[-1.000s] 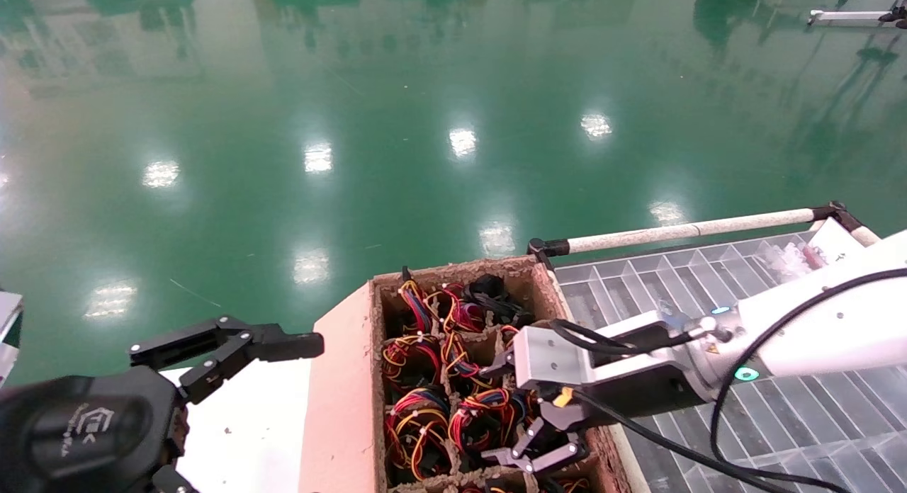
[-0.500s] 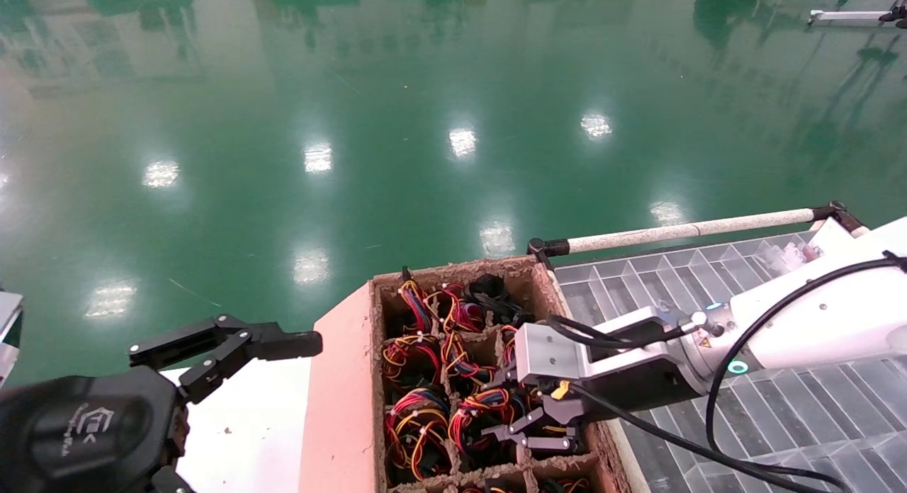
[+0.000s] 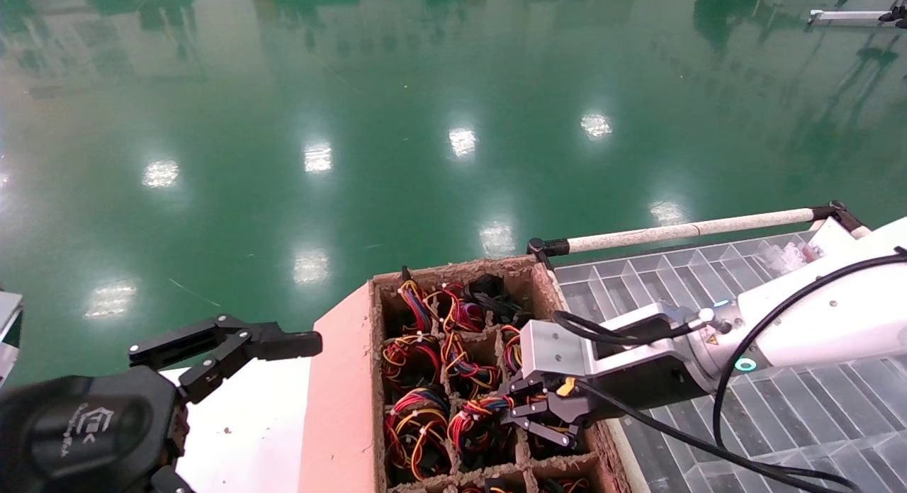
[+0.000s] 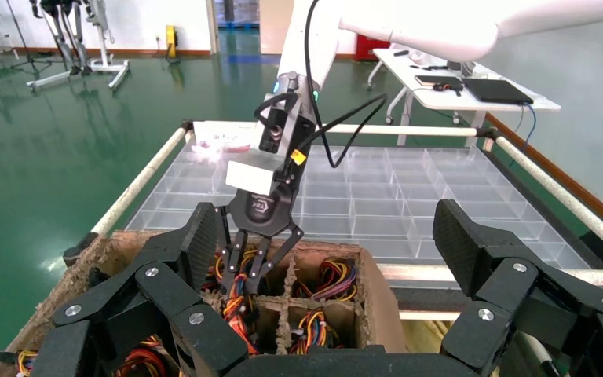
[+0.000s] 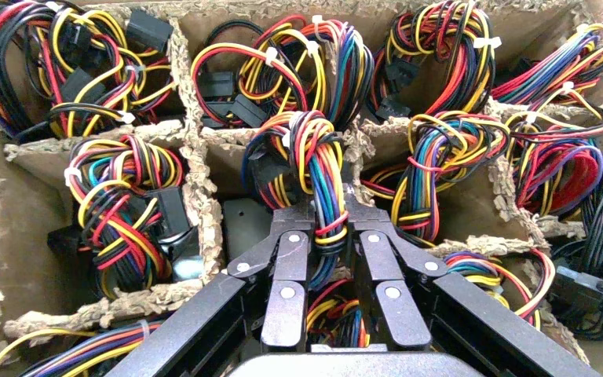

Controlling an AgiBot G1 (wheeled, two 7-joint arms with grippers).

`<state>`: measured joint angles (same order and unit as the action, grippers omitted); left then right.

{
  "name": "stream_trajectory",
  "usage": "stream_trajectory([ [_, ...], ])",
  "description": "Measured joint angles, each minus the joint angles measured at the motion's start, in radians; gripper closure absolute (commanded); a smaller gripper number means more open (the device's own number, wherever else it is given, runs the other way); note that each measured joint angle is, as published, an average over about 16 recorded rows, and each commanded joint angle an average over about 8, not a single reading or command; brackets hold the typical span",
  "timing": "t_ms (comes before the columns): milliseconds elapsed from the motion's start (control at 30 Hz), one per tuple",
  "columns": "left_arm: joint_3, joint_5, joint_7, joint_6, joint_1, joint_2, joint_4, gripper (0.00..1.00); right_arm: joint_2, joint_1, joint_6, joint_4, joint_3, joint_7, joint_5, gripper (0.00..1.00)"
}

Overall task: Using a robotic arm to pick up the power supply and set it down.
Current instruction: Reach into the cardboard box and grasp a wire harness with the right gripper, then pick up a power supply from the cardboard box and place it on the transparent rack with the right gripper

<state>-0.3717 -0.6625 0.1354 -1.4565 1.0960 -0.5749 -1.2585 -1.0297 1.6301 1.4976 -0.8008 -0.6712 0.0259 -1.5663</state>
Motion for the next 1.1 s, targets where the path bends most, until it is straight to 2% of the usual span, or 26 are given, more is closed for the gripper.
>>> stream_trajectory([
  [300,0.000,0.000,0.000,0.000,0.000,0.000,0.000,0.00,0.048,0.071,0.018,-0.078,0.045,0.054,0.045,1.00],
  [633,0.000,0.000,0.000,0.000,0.000,0.000,0.000,0.00,0.094,0.224,0.034,-0.112,0.099,0.089,0.081,1.00],
  [833,0.000,0.000,0.000,0.000,0.000,0.000,0.000,0.00,0.097,0.328,0.036,-0.026,0.114,0.037,0.074,1.00],
  [1100,0.000,0.000,0.000,0.000,0.000,0.000,0.000,0.00,0.087,0.465,0.021,0.197,0.103,-0.113,0.018,1.00],
])
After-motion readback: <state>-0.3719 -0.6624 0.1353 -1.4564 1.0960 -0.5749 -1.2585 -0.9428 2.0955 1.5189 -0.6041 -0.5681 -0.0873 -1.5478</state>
